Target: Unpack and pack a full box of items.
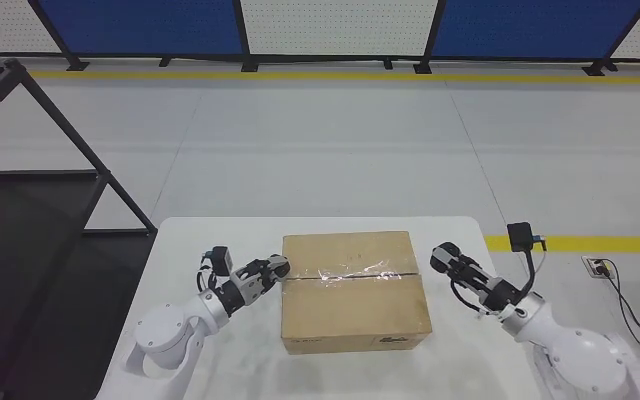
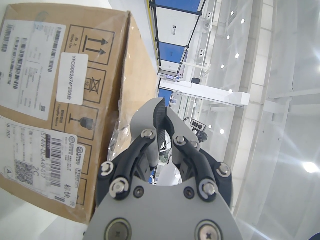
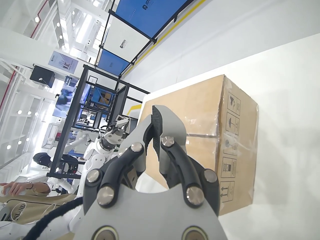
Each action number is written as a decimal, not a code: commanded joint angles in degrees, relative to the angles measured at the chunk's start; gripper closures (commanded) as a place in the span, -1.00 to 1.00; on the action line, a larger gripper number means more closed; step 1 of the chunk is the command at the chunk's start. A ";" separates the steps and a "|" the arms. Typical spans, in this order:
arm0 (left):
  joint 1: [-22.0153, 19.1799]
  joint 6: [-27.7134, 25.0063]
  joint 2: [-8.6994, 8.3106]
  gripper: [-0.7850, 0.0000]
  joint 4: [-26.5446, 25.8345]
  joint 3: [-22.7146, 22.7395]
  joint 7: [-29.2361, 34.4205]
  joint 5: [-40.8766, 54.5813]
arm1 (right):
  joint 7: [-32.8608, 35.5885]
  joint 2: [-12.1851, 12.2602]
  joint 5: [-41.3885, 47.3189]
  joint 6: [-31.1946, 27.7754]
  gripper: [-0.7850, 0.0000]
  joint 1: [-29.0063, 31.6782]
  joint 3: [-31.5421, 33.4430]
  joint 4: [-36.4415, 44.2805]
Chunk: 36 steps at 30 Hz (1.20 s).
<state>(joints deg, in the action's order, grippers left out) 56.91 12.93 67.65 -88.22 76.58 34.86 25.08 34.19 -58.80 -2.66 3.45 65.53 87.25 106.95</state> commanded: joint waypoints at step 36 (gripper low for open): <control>1.72 2.70 0.05 1.00 -4.44 -1.72 -4.51 -1.19 | 6.02 -0.43 -3.37 -0.47 1.00 -8.19 -8.44 -2.36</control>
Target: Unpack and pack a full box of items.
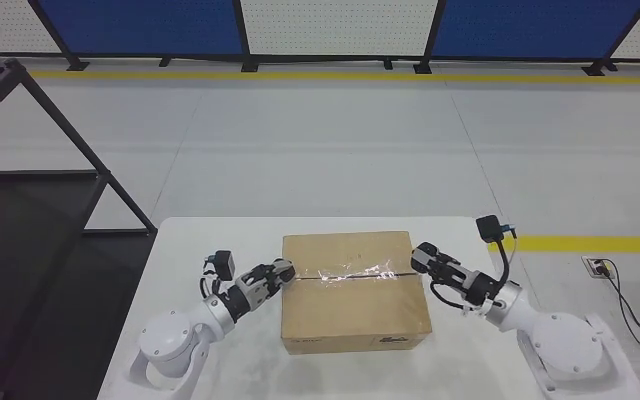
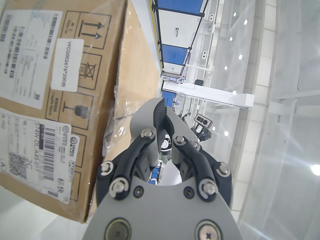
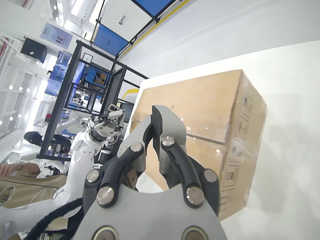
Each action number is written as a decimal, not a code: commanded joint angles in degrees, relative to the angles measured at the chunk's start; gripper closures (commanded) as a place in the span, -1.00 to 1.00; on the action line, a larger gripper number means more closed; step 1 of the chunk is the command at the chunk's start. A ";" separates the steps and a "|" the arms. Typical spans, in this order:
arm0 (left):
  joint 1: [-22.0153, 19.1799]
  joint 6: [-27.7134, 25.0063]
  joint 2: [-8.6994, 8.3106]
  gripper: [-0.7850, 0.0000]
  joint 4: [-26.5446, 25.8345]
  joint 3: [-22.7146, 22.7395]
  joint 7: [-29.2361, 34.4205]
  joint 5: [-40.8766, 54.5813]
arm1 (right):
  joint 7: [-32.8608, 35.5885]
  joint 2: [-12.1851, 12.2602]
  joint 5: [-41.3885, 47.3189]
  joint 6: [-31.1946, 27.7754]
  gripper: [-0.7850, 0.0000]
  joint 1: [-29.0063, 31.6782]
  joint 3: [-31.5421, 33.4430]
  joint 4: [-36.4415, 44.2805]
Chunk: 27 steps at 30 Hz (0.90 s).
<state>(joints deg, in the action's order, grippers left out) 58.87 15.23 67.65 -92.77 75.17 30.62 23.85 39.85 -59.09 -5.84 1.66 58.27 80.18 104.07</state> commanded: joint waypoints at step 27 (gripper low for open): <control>-1.57 5.20 0.74 1.00 0.19 -2.91 -5.97 -0.54 | 0.18 -4.00 -4.61 18.56 1.00 -14.69 -22.06 -0.82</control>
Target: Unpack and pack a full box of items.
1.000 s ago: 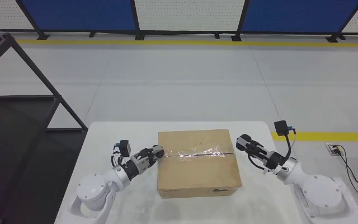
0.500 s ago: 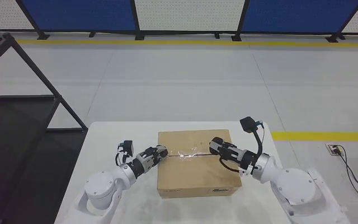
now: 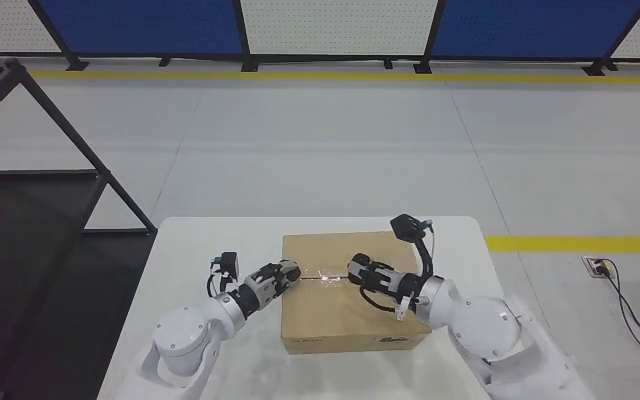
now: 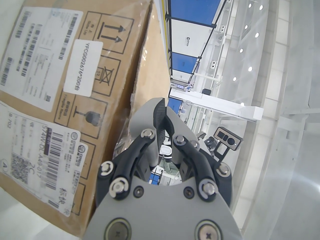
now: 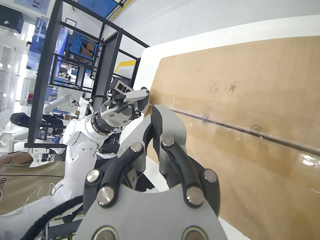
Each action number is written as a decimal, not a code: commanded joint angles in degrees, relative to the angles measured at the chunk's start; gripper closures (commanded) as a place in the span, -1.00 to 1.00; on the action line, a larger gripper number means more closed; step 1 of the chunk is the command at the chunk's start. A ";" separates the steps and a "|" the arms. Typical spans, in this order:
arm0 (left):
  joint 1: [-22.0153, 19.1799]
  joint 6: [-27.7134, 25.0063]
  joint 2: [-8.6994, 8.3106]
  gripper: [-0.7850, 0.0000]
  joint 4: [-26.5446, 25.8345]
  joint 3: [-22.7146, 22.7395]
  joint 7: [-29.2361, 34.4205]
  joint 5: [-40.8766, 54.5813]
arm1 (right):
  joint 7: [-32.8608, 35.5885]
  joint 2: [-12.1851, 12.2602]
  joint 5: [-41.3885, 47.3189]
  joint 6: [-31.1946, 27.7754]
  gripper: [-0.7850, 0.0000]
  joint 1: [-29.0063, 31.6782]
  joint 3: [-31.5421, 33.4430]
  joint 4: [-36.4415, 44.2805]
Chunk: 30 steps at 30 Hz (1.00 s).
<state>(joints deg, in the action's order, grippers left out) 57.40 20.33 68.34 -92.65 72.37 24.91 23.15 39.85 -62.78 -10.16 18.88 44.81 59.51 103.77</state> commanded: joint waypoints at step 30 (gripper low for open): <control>-1.26 0.83 0.37 1.00 3.03 0.32 -0.73 0.56 | -1.54 -6.84 -0.24 12.13 1.00 -12.50 -14.86 -11.21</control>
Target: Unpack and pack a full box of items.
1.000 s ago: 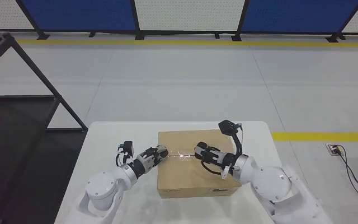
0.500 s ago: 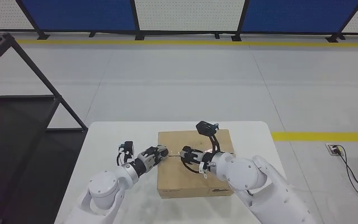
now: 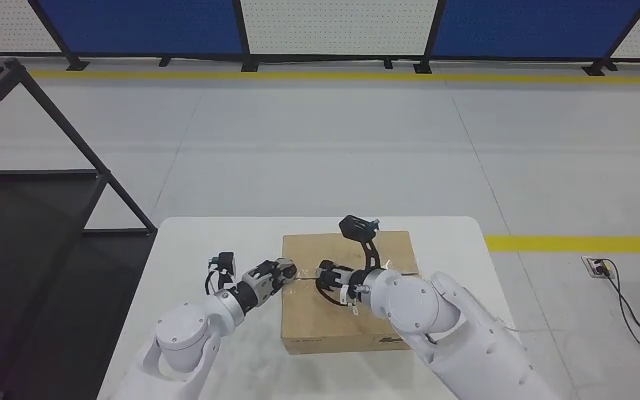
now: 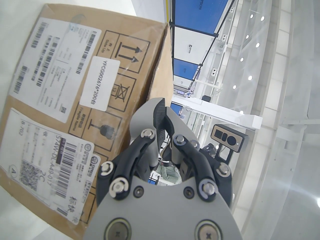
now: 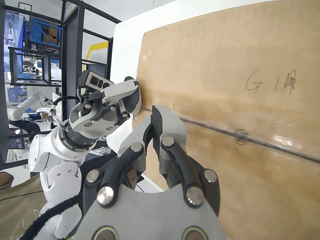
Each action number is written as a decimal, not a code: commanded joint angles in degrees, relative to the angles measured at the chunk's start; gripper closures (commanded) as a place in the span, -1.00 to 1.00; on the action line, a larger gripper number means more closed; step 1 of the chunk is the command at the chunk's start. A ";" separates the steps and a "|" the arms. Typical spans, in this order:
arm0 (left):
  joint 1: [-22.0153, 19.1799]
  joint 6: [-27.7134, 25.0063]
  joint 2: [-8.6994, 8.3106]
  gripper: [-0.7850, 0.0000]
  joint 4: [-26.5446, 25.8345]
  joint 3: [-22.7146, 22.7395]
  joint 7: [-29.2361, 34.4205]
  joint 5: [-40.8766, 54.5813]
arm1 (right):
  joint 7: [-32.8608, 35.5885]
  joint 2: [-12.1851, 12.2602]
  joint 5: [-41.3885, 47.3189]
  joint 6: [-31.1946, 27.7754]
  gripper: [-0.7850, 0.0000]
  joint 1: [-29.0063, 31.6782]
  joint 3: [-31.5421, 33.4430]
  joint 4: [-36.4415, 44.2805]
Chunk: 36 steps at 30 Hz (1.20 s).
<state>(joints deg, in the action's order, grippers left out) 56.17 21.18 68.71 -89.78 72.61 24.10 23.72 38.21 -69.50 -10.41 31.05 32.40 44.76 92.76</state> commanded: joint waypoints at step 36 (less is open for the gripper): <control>-1.00 0.73 -0.18 1.00 1.49 -0.36 2.23 -2.65 | 3.44 -2.59 -0.60 -2.76 1.00 -1.39 1.10 -7.94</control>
<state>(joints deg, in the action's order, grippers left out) 55.18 21.90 68.53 -88.30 72.26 26.33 21.07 41.66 -72.03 -11.10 28.38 31.00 45.76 84.96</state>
